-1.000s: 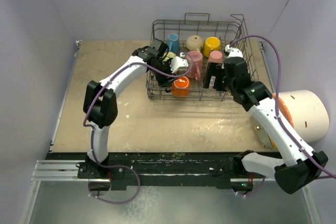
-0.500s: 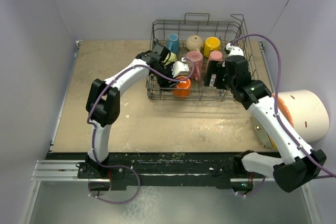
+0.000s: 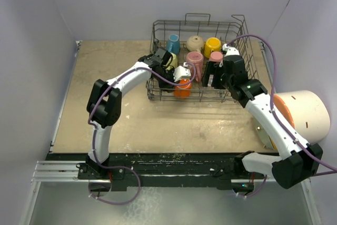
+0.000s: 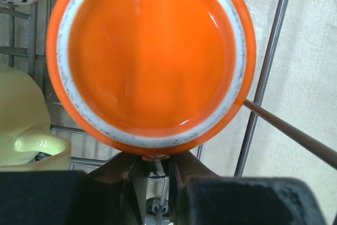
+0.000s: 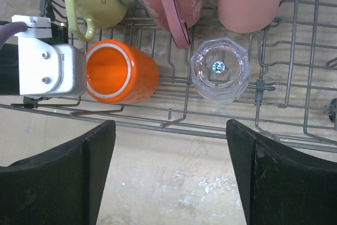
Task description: Unload the cups from the dish rack
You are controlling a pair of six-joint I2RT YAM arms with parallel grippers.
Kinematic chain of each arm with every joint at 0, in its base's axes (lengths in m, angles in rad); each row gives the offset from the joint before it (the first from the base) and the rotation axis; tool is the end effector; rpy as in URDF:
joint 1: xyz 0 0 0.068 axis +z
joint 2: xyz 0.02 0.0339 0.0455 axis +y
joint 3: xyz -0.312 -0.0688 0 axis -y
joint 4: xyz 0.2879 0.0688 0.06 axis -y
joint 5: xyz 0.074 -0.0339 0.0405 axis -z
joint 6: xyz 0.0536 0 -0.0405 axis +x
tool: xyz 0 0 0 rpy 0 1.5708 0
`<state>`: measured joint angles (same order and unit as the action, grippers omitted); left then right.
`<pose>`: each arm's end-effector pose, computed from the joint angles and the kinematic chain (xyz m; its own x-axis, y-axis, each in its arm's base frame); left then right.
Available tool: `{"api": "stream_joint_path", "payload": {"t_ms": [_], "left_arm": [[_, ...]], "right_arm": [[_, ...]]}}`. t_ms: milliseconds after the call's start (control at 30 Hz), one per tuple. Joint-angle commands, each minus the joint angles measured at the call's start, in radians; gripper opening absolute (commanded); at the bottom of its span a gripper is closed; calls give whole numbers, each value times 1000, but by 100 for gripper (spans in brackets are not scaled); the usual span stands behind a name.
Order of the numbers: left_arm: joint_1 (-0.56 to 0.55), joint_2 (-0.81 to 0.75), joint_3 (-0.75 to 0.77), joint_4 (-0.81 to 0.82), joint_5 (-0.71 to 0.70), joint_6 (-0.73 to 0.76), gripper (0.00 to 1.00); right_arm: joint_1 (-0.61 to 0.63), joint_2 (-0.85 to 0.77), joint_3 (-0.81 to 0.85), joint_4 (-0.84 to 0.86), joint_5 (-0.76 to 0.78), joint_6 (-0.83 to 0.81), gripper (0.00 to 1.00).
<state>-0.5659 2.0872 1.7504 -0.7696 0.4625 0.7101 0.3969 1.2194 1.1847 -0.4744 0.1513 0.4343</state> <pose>0.4263 -0.2991 0.2373 -0.1495 0.7861 -0.5997 0.9838 0.1791 -0.0105 0.2921 0.1137 0.3945 -0.5175 0.2341 -0.8230 -0.0474 0.9525 0.3008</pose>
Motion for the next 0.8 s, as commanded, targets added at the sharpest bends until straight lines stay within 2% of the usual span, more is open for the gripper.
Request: {"api": "stream_joint_path", "payload": {"t_ms": [0, 67, 300, 433, 567, 767], "left_arm": [[-1, -58, -47, 94, -38, -65, 3], [-1, -101, -79, 145, -47, -106, 0], [-1, -248, -98, 205, -50, -247, 0], [-1, -310, -45, 182, -52, -297, 0], [-2, -354, 72, 80, -31, -354, 0], [-2, -472, 51, 119, -73, -400, 0]], "right_arm": [[-3, -14, -11, 48, -26, -19, 87], [-3, -20, -19, 53, -28, -19, 87], [-11, -47, -10, 65, -73, -2, 88], [-20, -61, 20, 60, -113, 17, 92], [-29, -74, 70, 57, -198, 63, 100], [-29, -76, 113, 86, -279, 121, 100]]}}
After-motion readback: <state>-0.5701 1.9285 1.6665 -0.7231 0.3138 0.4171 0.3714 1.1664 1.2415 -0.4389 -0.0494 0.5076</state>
